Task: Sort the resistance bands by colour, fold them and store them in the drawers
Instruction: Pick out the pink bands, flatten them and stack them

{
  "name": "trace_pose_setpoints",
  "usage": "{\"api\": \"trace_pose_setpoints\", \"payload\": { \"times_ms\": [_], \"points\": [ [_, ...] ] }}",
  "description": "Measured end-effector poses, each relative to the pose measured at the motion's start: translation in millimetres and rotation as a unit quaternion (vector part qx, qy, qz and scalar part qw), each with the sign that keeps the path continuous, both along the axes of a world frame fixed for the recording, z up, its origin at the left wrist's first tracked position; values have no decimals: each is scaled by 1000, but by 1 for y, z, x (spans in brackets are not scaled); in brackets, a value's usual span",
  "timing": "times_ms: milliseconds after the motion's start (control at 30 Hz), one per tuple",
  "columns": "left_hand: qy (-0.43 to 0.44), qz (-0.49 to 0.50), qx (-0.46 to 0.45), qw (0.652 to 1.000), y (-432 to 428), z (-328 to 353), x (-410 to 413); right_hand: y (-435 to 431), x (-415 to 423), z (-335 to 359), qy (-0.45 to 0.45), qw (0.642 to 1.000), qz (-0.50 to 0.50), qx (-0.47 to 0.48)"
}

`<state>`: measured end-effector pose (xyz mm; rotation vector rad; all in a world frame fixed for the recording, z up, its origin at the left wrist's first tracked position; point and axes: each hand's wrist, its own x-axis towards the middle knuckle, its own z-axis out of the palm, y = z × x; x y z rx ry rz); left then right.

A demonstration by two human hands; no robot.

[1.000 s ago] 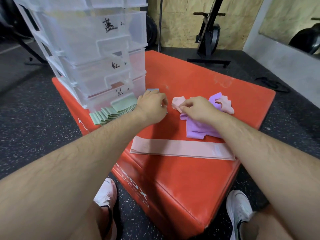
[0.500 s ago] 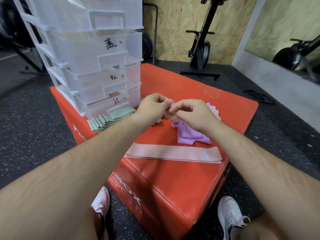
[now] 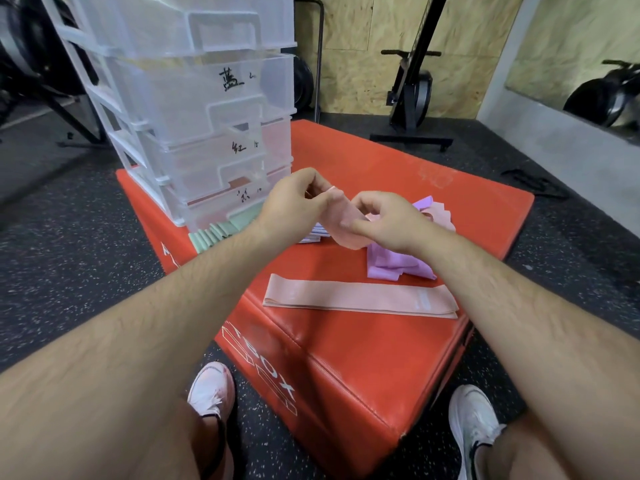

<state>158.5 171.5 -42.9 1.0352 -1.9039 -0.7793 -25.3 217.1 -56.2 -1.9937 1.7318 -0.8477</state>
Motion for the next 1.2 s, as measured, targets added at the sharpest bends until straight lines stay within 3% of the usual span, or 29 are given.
{"api": "trace_pose_setpoints", "payload": {
  "times_ms": [200, 333, 467, 533, 767, 833, 1000, 1133, 1200],
  "points": [
    [92, 1, 10, 996, 0, 11, 16, 10, -10, -4, 85, 995, -29, 45],
    [158, 12, 26, 987, 2, 17, 24, 17, -27, 0, 84, 994, -51, 50],
    [218, 43, 56, 973, 3, 20, 34, 29, -49, 8, 140, 986, -70, 61],
    [227, 58, 74, 969, 2, 17, 40, 37, -64, 13, 116, 987, -82, 74],
    [172, 112, 149, 967, 3, -11, 58, 75, -98, 18, -116, 982, -94, 119],
    [156, 114, 165, 967, 9, -22, 56, 86, -102, 13, -135, 973, -102, 158],
    [43, 126, 193, 972, 21, -62, 51, 101, -100, -17, -39, 972, -125, 195],
    [-199, 153, 119, 961, 25, -81, 57, 101, -93, -38, 56, 970, -140, 193],
    [-240, 149, 105, 954, 27, -85, 59, 99, -90, -42, 100, 966, -156, 181]
  ]
}}
